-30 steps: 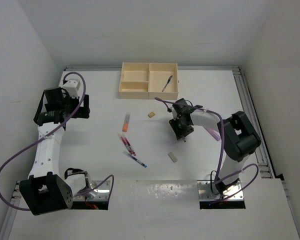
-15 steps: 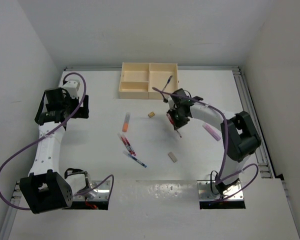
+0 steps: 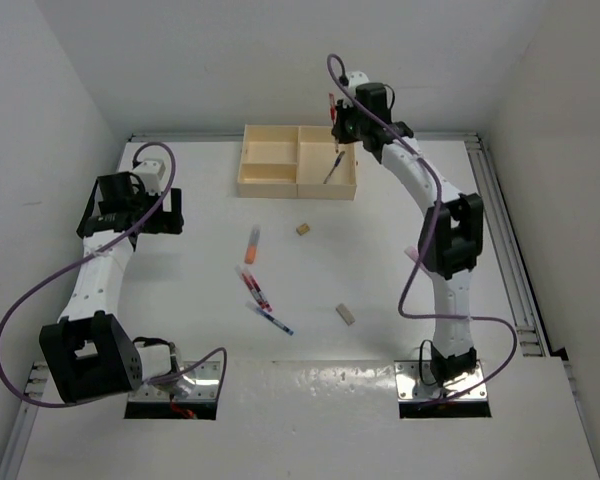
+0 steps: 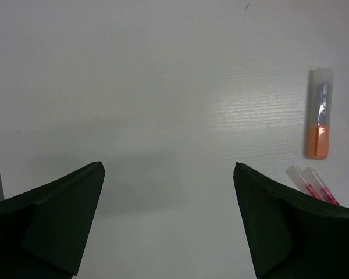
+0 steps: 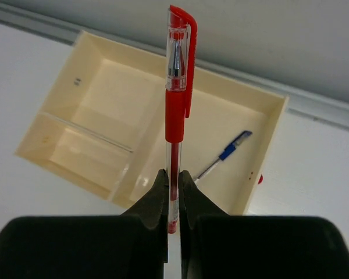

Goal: Sort the stationery into containers
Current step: Place the stationery into the container

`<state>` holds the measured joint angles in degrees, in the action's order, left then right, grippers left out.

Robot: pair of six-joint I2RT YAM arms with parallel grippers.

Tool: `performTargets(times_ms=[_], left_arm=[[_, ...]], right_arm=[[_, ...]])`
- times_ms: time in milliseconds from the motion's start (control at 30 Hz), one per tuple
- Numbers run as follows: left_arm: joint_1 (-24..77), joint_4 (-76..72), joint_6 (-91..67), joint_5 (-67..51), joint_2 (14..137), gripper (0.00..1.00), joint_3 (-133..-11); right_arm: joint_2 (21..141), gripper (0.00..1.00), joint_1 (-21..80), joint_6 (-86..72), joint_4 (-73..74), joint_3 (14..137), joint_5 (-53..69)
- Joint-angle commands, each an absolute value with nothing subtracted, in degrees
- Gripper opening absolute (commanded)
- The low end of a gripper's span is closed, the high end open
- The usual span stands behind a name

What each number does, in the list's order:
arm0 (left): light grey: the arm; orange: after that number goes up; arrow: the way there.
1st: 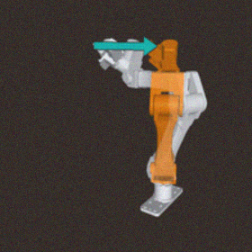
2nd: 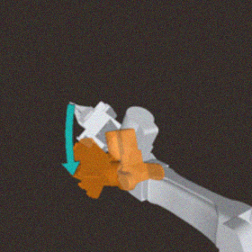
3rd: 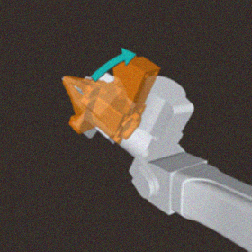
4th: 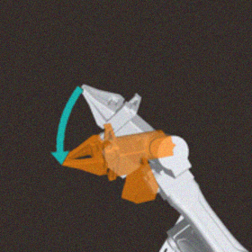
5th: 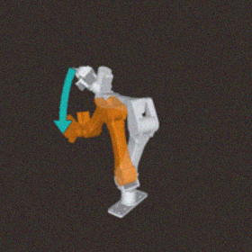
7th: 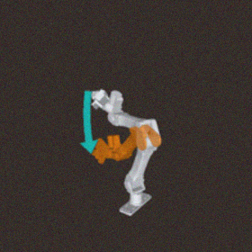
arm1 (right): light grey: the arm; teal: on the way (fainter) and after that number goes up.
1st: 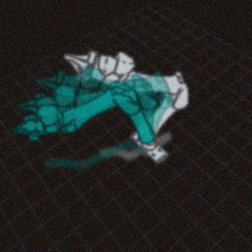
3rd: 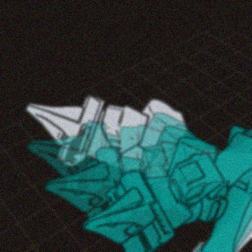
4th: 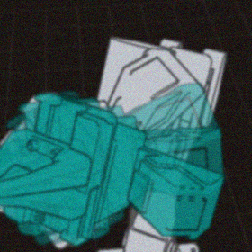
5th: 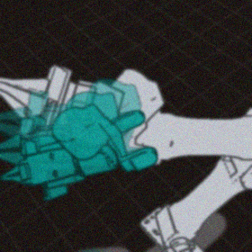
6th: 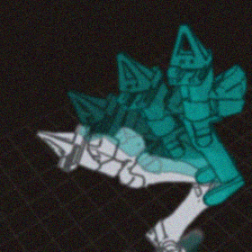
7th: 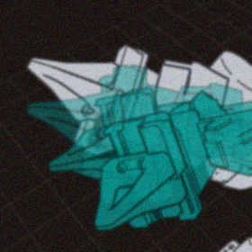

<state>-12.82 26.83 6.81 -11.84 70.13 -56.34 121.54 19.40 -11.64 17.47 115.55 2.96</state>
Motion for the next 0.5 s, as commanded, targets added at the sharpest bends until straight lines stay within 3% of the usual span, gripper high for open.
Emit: performTargets(times_ms=[0,367,433,467], left_arm=[[-13.2,23.7,6.3,-12.7,69.9,1.00,-57.8],[-12.9,22.2,6.1,-14.0,70.0,1.00,-56.3],[-12.9,22.7,7.3,-14.5,69.4,1.00,-55.9],[-12.9,22.5,8.0,-16.8,68.9,1.00,-55.3]], right_arm=[[127.3,0.00,18.1,-14.1,13.1,113.8,2.5],[137.9,0.01,17.3,-16.3,5.4,115.9,0.7],[137.9,0.14,17.3,-17.3,6.6,115.2,0.5],[137.6,0.33,17.3,-17.4,6.9,115.0,0.3]])
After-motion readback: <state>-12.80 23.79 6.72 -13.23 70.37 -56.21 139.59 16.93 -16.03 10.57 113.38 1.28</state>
